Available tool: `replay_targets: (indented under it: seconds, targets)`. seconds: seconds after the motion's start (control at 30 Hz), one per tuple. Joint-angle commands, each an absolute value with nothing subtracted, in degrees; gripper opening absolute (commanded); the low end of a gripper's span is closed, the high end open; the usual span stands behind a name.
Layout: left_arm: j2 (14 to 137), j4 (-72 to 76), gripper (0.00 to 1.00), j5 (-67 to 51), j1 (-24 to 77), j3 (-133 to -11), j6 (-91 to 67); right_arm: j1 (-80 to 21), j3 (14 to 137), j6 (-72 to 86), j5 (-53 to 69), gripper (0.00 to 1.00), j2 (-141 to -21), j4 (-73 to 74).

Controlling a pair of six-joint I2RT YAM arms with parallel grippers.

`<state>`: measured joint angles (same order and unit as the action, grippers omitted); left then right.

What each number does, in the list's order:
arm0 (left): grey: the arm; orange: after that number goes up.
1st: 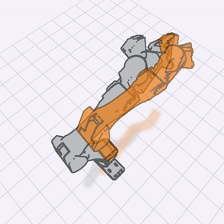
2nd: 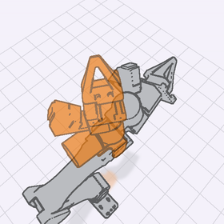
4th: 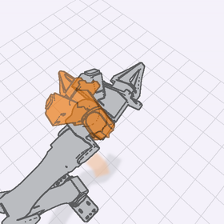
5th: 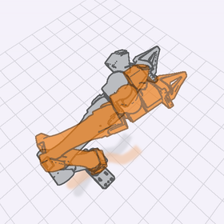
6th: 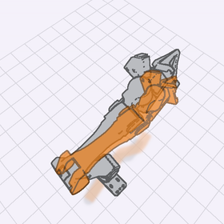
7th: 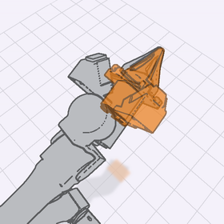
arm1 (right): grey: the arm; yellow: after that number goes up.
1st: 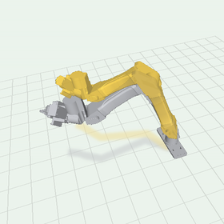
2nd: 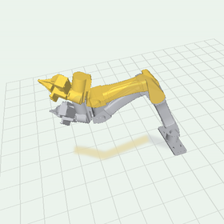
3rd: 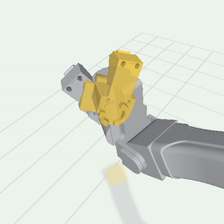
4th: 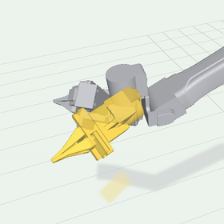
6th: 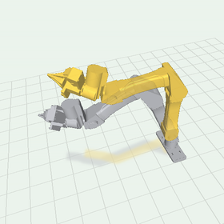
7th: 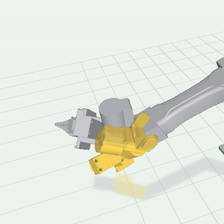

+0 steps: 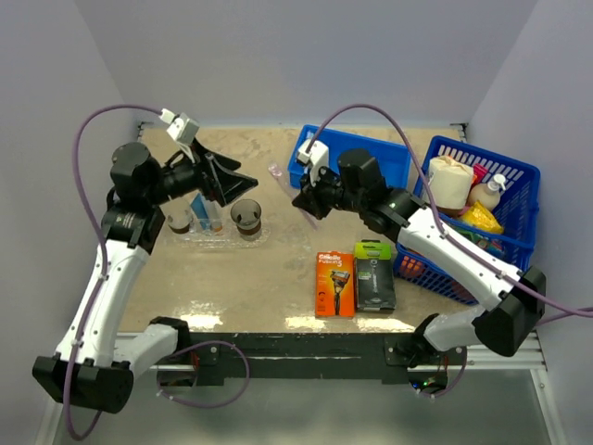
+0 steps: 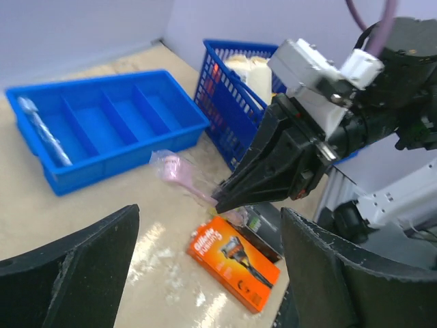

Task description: Prepare toiletry sets of a toothbrush and toothpaste on the tray

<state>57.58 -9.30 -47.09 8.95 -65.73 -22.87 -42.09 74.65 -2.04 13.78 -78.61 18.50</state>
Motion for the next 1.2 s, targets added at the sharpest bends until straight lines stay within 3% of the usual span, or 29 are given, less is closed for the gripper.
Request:
replay_targets:
  seconds: [0.0,0.17,0.37,0.57,0.67,0.87,1.03,1.17]
  targets:
    - [61.78,-11.95,0.86,-55.63,11.85,-66.35,-27.07,-44.12,74.27,-3.25,16.96,0.00,-75.59,23.99]
    - [65.74,-20.46,0.86,-48.70,16.52,-70.39,-20.68,-45.70,74.00,-4.13,16.09,0.00,-74.79,25.05]
    - [66.80,-20.31,0.85,-46.76,16.96,-69.35,-20.65,-46.67,73.65,-4.57,15.56,0.00,-74.53,25.75]
    - [66.97,-18.73,0.79,-47.20,16.96,-68.56,-21.53,-47.02,73.56,-4.92,14.68,0.00,-74.53,26.28]
    - [67.76,-18.72,0.70,-48.07,17.05,-68.12,-21.36,-47.20,73.56,-5.18,13.80,0.00,-74.36,26.45]
    - [69.43,-18.02,0.67,-48.69,17.40,-67.68,-21.53,-47.90,74.00,-5.71,12.92,0.00,-74.44,27.07]
    - [69.70,-16.88,0.52,-49.30,17.67,-66.89,-22.15,-48.34,74.18,-6.06,11.78,0.00,-74.71,27.60]
    - [69.43,-17.31,0.33,-49.57,17.75,-66.36,-21.88,-48.43,74.09,-6.24,10.37,0.00,-74.36,27.33]
